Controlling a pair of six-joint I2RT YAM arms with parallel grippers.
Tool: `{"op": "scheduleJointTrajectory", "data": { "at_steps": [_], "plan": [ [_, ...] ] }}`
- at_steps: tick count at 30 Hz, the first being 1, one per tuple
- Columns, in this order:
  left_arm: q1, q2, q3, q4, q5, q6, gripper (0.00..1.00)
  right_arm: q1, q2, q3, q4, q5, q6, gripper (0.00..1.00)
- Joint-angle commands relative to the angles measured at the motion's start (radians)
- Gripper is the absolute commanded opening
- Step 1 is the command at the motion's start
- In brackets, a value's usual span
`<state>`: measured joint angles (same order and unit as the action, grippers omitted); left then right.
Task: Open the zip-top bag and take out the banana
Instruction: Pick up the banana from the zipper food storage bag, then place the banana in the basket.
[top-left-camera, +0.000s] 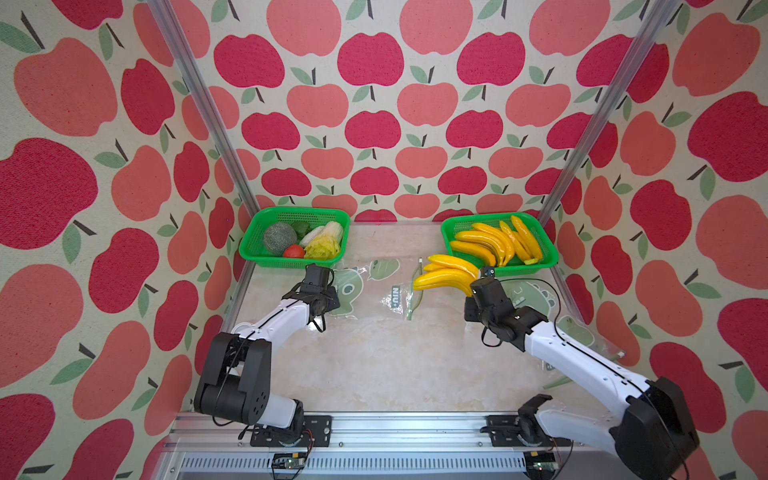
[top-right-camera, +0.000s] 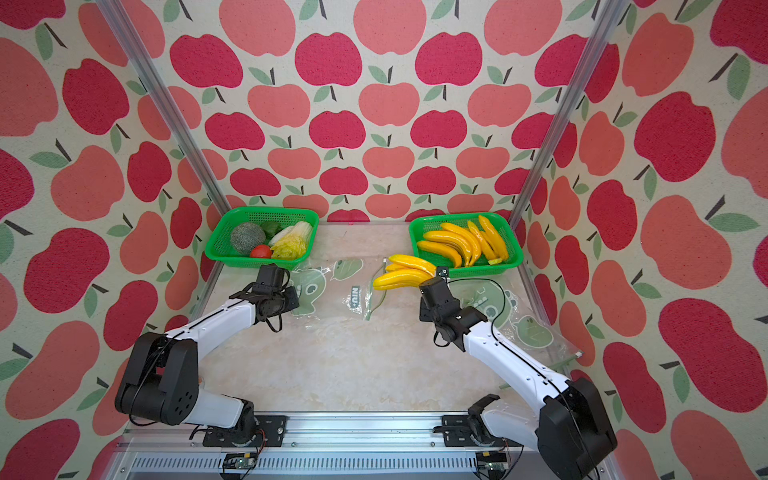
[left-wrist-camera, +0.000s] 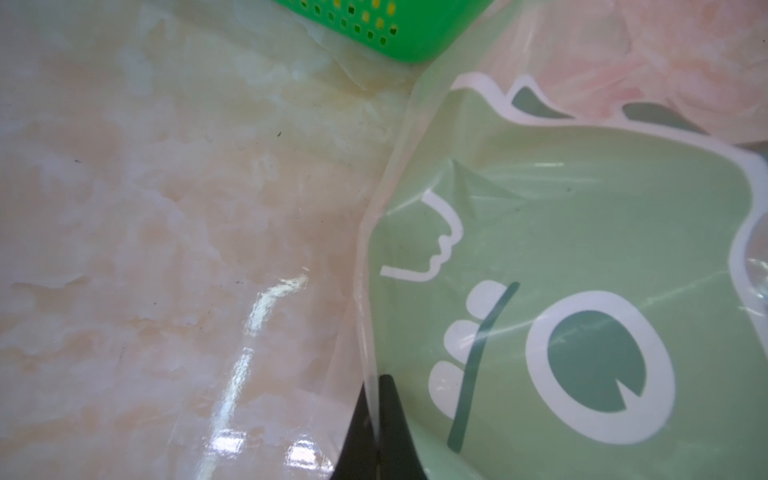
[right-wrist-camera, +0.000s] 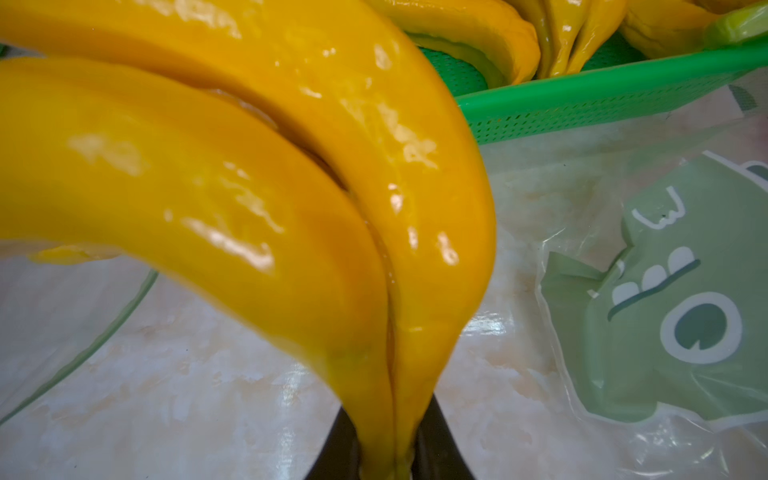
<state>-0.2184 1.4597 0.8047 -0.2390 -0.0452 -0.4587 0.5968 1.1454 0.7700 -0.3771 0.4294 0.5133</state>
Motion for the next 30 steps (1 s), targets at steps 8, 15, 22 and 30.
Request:
{"op": "scheduleJointTrajectory", "data": {
  "at_steps": [8,15,22,30],
  "plan": [
    [0.006,-0.001,-0.02,-0.009,0.007,-0.02,0.0,-0.24,0.0,0.181,0.0,-0.08,-0.085,0.1],
    [0.004,0.008,-0.022,-0.002,0.025,-0.022,0.0,-0.348,0.214,0.343,0.033,-0.125,-0.076,0.1],
    [0.004,0.005,-0.033,0.008,0.028,-0.02,0.0,-0.418,0.475,0.509,0.007,-0.173,-0.081,0.09],
    [0.002,0.028,-0.03,0.015,0.037,-0.019,0.0,-0.442,0.613,0.57,0.004,-0.191,-0.057,0.09]
  ]
}}
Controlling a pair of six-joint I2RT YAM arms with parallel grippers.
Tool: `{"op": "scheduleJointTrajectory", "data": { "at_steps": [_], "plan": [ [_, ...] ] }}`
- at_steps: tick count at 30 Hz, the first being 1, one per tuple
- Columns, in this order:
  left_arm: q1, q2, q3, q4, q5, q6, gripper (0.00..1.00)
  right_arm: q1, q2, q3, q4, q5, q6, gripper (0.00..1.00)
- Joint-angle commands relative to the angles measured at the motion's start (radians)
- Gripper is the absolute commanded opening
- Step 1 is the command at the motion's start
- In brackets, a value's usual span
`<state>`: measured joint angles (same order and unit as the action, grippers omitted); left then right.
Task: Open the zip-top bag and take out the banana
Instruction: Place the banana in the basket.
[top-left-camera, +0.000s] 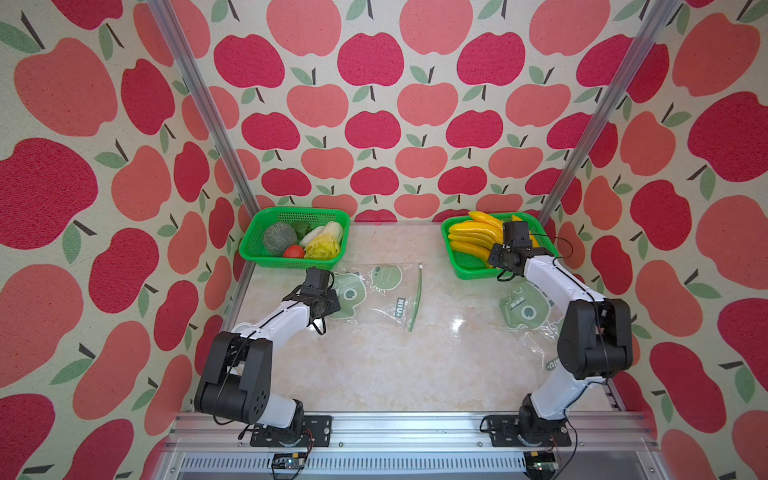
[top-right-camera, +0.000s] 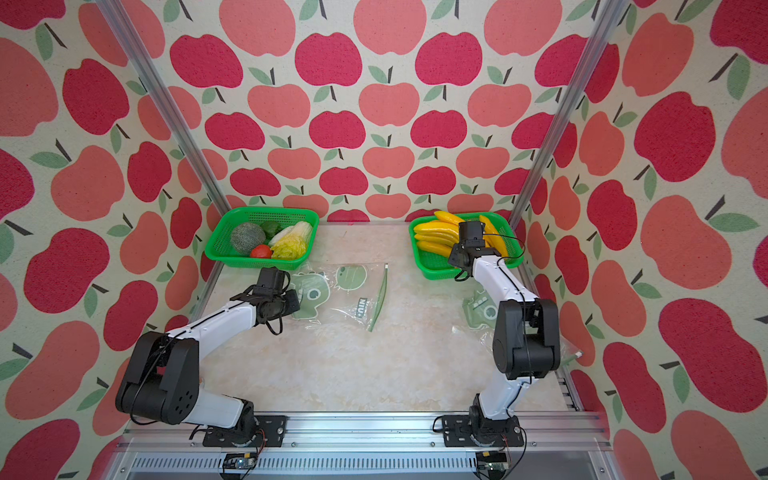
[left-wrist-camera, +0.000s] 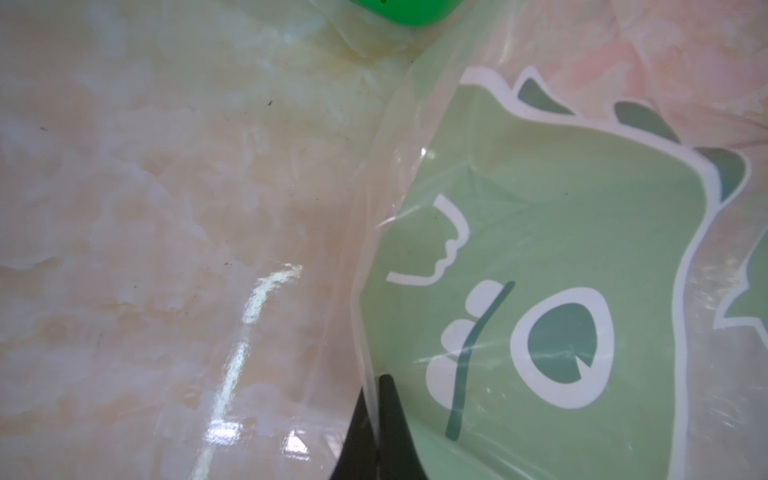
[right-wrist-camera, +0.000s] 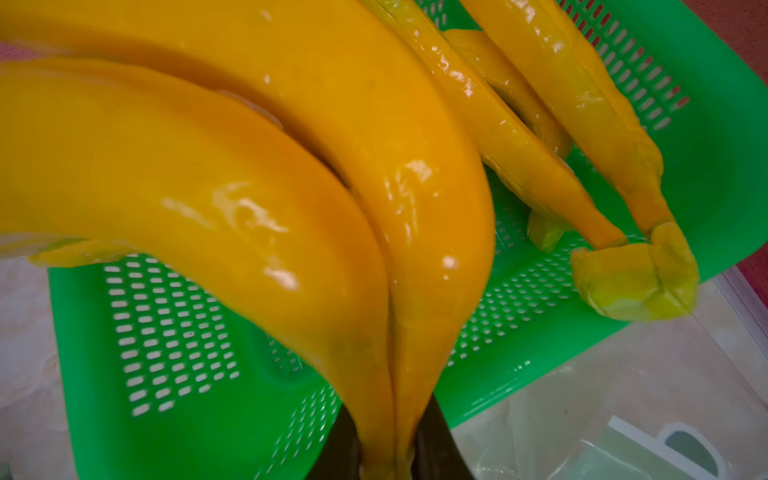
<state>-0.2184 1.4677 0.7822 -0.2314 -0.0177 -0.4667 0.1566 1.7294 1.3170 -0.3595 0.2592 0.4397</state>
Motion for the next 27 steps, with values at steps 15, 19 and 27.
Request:
{"op": "scheduleJointTrajectory", "data": {
  "at_steps": [15,19,27],
  "plan": [
    [-0.038,0.029,0.031,-0.011,-0.003,-0.012,0.0,0.012,0.072,0.019,-0.019,-0.034,0.028,0.19],
    [-0.064,0.042,0.061,-0.019,-0.012,-0.003,0.0,0.016,0.032,-0.001,-0.015,-0.031,0.029,0.38],
    [-0.136,0.103,0.166,-0.012,-0.013,0.073,0.0,0.021,-0.127,-0.057,-0.033,-0.04,0.034,0.61]
  ]
}}
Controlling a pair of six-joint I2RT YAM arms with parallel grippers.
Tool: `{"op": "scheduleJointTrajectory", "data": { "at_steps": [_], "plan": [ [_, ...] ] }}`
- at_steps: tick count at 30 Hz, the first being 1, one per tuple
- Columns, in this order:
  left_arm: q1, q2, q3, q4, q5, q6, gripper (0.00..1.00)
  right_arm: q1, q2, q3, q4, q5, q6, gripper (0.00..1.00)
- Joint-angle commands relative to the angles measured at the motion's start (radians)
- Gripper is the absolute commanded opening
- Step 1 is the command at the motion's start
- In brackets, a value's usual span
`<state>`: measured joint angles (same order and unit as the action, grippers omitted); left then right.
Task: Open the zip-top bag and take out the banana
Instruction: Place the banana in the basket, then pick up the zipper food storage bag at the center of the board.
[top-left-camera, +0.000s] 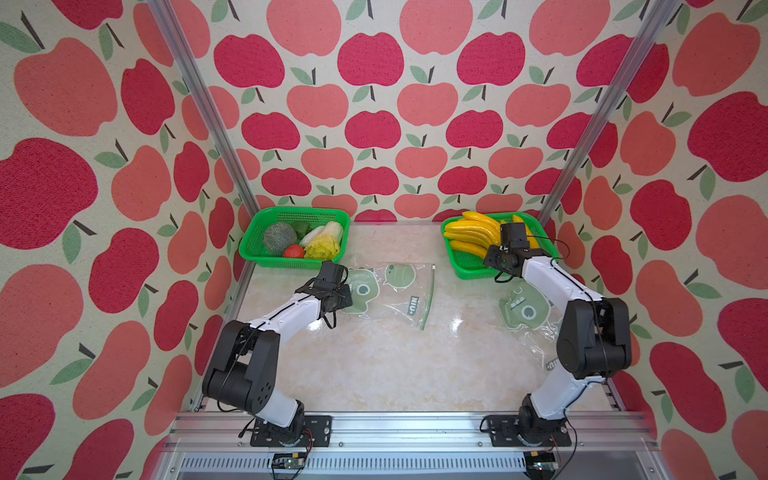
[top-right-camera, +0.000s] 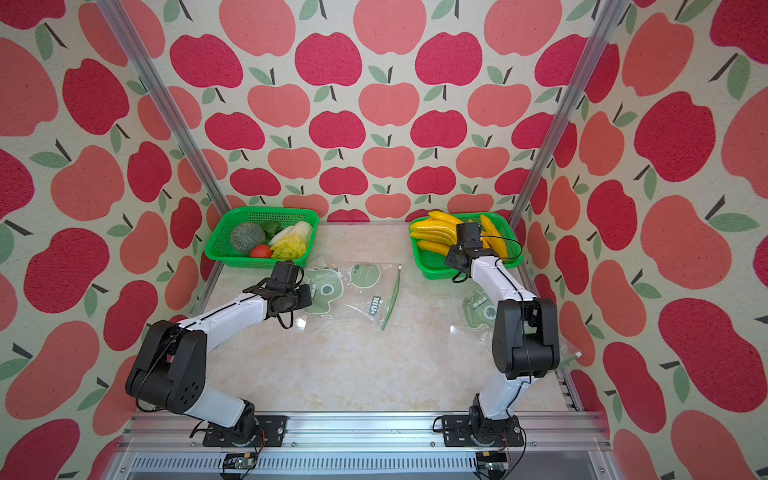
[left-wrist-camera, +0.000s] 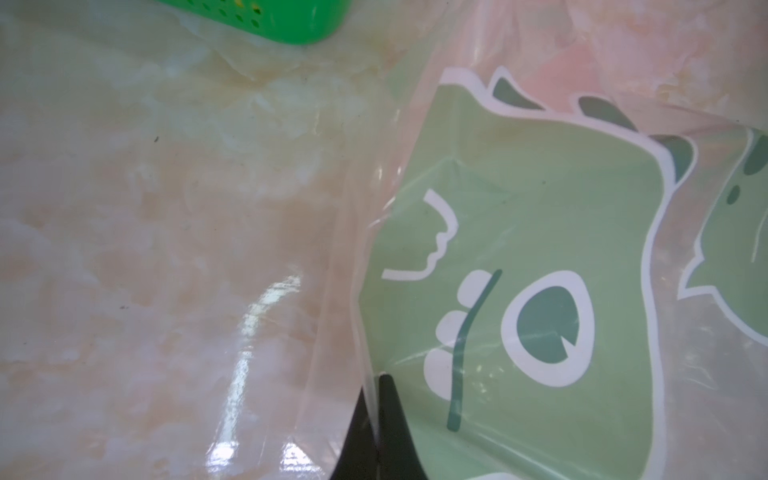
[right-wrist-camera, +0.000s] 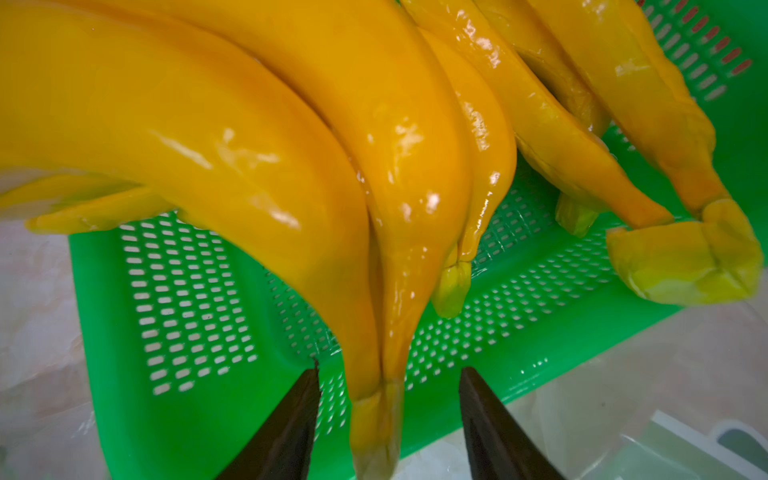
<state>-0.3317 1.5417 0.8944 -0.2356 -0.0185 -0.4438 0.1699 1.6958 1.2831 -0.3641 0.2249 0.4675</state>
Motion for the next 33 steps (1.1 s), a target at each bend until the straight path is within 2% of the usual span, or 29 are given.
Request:
{"op": "scheduleJointTrajectory", "data": {
  "at_steps": [1,5,8,11,15,17,23,30,33],
  "plan": [
    [-0.03,0.034,0.065,-0.007,-0.009,0.065,0.0,0.008,-0.126,-0.042,-0.029,-0.005,0.009,0.64],
    [-0.079,0.036,0.089,0.017,0.019,0.151,0.0,0.012,-0.27,-0.154,-0.02,-0.028,0.036,0.68],
    [-0.133,0.026,0.089,0.028,0.001,0.22,0.0,0.033,-0.377,-0.293,0.048,-0.172,0.063,0.71],
    [-0.166,0.016,0.076,0.043,0.0,0.254,0.0,0.104,-0.43,-0.396,0.078,-0.251,0.104,0.72],
    [-0.185,0.003,0.036,0.077,0.017,0.257,0.0,0.194,-0.447,-0.507,0.118,-0.279,0.211,0.75],
    [-0.19,0.003,0.025,0.084,0.014,0.256,0.0,0.217,-0.44,-0.556,0.159,-0.288,0.255,0.79],
    [-0.198,-0.004,-0.002,0.079,-0.006,0.259,0.0,0.227,-0.355,-0.627,0.288,-0.346,0.342,0.82],
    [-0.198,-0.018,-0.036,0.066,-0.032,0.249,0.0,0.265,-0.199,-0.613,0.388,-0.385,0.401,0.82],
    [-0.199,-0.006,-0.042,0.065,-0.037,0.241,0.0,0.289,-0.147,-0.598,0.404,-0.377,0.419,0.77]
  ]
}}
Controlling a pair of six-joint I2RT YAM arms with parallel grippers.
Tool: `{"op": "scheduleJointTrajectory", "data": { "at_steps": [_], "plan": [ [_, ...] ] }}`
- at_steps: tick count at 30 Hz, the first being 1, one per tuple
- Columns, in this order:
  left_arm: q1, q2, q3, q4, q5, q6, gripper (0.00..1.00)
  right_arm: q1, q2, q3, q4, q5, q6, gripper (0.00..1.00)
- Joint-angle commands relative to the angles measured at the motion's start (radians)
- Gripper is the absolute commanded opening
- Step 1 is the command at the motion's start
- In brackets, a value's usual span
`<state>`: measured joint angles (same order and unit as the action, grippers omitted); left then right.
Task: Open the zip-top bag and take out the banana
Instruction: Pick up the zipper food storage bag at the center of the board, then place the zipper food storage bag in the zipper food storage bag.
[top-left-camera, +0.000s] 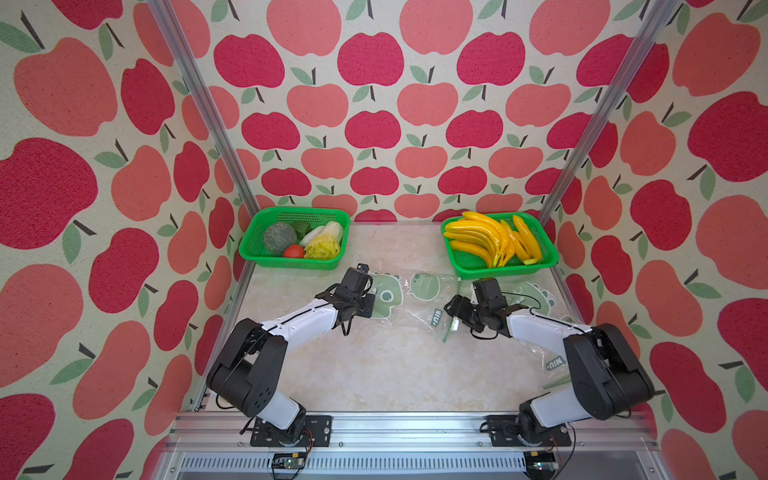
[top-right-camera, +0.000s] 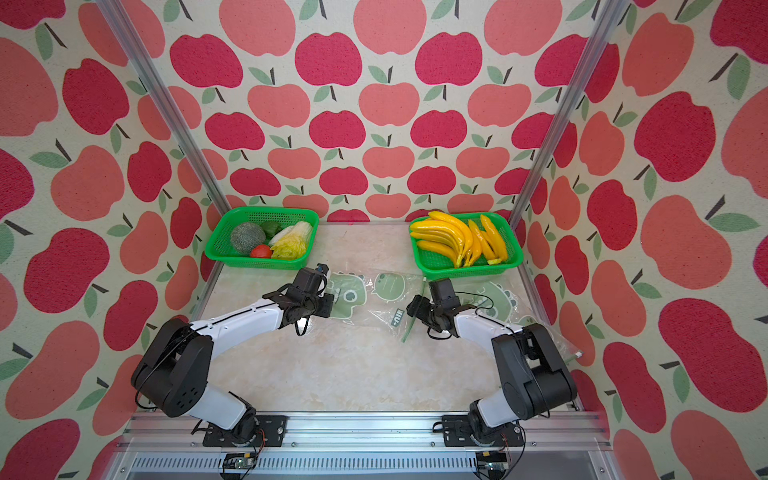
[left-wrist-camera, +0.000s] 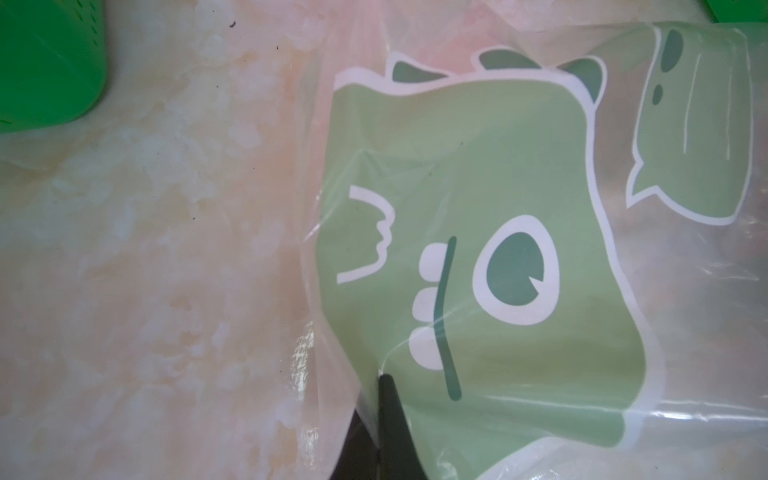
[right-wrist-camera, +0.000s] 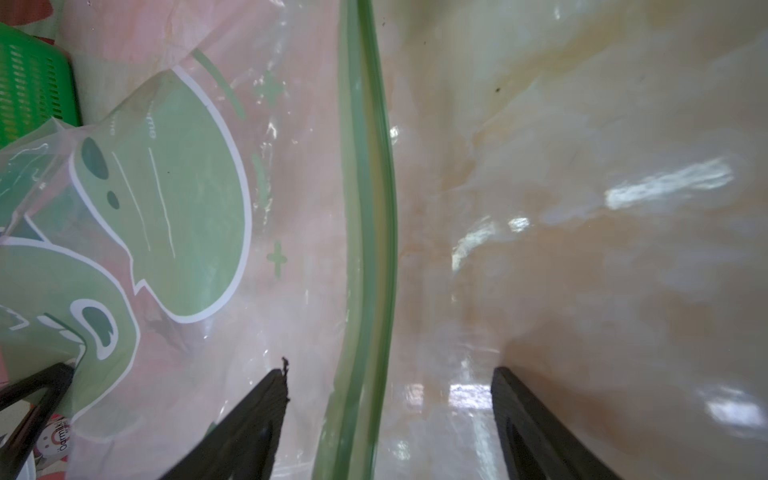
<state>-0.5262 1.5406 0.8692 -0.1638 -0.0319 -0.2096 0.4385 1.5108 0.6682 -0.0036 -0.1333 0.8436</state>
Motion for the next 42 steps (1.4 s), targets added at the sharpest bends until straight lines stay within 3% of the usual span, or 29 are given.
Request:
{"op": "scheduleJointTrajectory", "data": {
  "at_steps": [1,4,9,15,16,24,28,34,42],
  "plan": [
    [-0.004,-0.002,-0.018,-0.004,-0.019,0.005,0.0,0.026,0.052,0.019,0.053,-0.021,0.05,0.75],
    [-0.006,0.007,-0.023,-0.001,-0.014,-0.001,0.0,0.038,0.083,0.023,0.083,-0.036,0.07,0.61],
    [-0.008,-0.003,-0.032,-0.008,-0.027,-0.015,0.0,0.072,0.05,0.042,0.045,0.008,0.076,0.25],
    [0.014,-0.047,-0.045,-0.037,-0.053,-0.05,0.01,0.138,-0.101,0.062,-0.122,0.17,0.063,0.04],
    [0.022,-0.056,-0.048,-0.042,-0.047,-0.059,0.03,0.142,-0.128,0.06,-0.146,0.187,0.067,0.02],
    [0.121,-0.207,-0.134,-0.031,0.027,-0.128,0.62,0.145,-0.46,0.059,-0.461,0.405,0.039,0.0],
    [0.151,-0.278,-0.177,-0.022,0.037,-0.142,0.82,0.084,-0.646,0.1,-0.612,0.495,-0.004,0.0],
    [0.167,-0.306,-0.185,-0.019,0.055,-0.146,0.9,-0.134,-0.791,0.211,-0.772,0.526,-0.098,0.0],
    [0.17,-0.318,-0.194,-0.028,0.041,-0.15,0.92,-0.401,-0.789,0.309,-0.873,0.598,-0.18,0.0]
  ]
}}
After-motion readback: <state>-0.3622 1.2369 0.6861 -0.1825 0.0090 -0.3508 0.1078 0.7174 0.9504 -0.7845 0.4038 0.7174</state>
